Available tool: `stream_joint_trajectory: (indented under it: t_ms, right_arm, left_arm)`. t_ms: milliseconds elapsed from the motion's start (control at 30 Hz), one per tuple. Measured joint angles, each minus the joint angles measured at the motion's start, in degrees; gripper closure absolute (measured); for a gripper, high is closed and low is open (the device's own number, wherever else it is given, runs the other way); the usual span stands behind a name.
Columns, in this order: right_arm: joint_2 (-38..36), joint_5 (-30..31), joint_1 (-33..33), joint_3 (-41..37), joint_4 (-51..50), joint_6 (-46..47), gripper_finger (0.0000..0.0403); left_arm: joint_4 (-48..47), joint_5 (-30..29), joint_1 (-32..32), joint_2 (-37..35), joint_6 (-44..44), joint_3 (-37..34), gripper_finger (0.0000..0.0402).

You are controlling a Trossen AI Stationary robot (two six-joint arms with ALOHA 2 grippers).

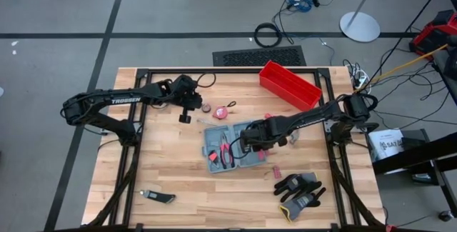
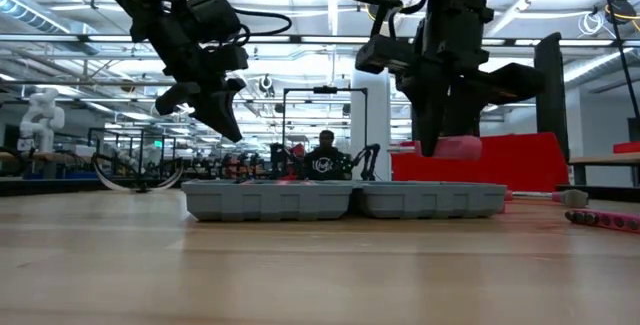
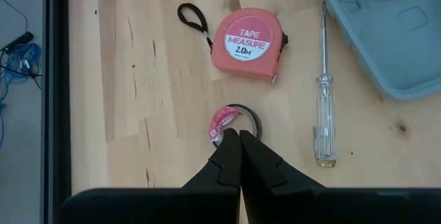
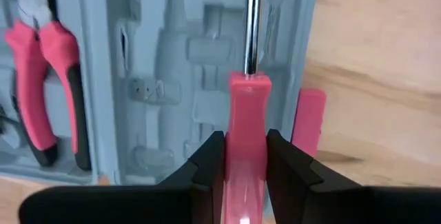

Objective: Prefit tool cases
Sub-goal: Put the screwdriver into the toolbox

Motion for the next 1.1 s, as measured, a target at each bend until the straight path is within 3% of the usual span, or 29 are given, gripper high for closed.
stream_joint_trajectory:
  t_ms: [267,900,1100]
  right_arm:
    - [1.85,-1.77,-0.03,0.00,0.62,-0.29,0.0333]
    - [1.98,-1.66,-0.35,0.00,-1.01,0.77,0.0331]
    - [1.98,-1.58,-0.35,0.00,-2.23,1.77,0.0269]
  left_arm:
    - [0.02,3.23,-0.01,0.00,0.07,0.00,0.0400]
    - [-0.09,3.21,0.01,0.00,0.17,0.00,0.0400]
    - [-0.16,3.23,0.01,0.00,0.17,0.00,0.0400]
